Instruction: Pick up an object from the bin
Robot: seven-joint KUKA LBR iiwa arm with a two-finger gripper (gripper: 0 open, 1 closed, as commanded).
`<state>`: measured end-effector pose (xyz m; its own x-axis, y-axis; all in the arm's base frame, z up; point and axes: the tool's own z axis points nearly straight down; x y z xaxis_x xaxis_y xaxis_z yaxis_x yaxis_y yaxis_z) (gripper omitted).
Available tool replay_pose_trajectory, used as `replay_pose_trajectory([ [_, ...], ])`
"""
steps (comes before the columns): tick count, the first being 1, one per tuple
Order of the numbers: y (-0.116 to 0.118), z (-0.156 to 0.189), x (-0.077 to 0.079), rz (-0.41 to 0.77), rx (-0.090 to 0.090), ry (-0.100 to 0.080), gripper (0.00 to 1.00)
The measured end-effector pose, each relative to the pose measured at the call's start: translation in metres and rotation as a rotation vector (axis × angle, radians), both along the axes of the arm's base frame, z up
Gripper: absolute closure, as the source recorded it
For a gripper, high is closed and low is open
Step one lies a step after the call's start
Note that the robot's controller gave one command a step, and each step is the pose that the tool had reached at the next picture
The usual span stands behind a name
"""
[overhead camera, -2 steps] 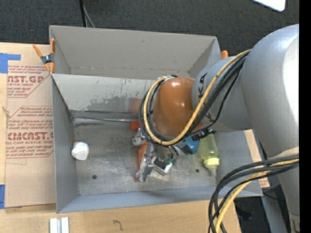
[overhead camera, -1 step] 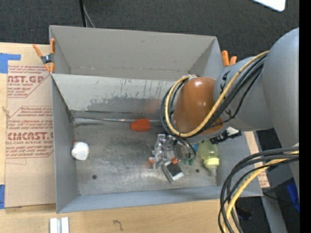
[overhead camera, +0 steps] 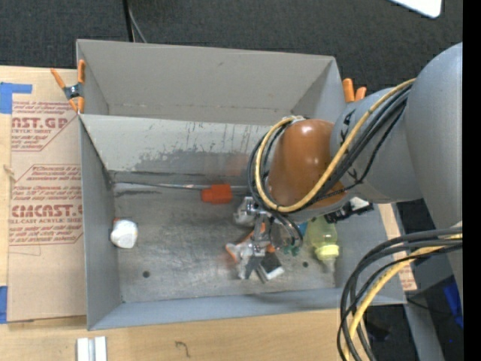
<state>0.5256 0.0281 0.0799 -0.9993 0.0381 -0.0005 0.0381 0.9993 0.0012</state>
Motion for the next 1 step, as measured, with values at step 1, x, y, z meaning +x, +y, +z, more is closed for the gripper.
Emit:
replay_pose_trajectory([
  [1,0.0000,0.0000,0.0001,0.000,0.000,0.000,1.00],
])
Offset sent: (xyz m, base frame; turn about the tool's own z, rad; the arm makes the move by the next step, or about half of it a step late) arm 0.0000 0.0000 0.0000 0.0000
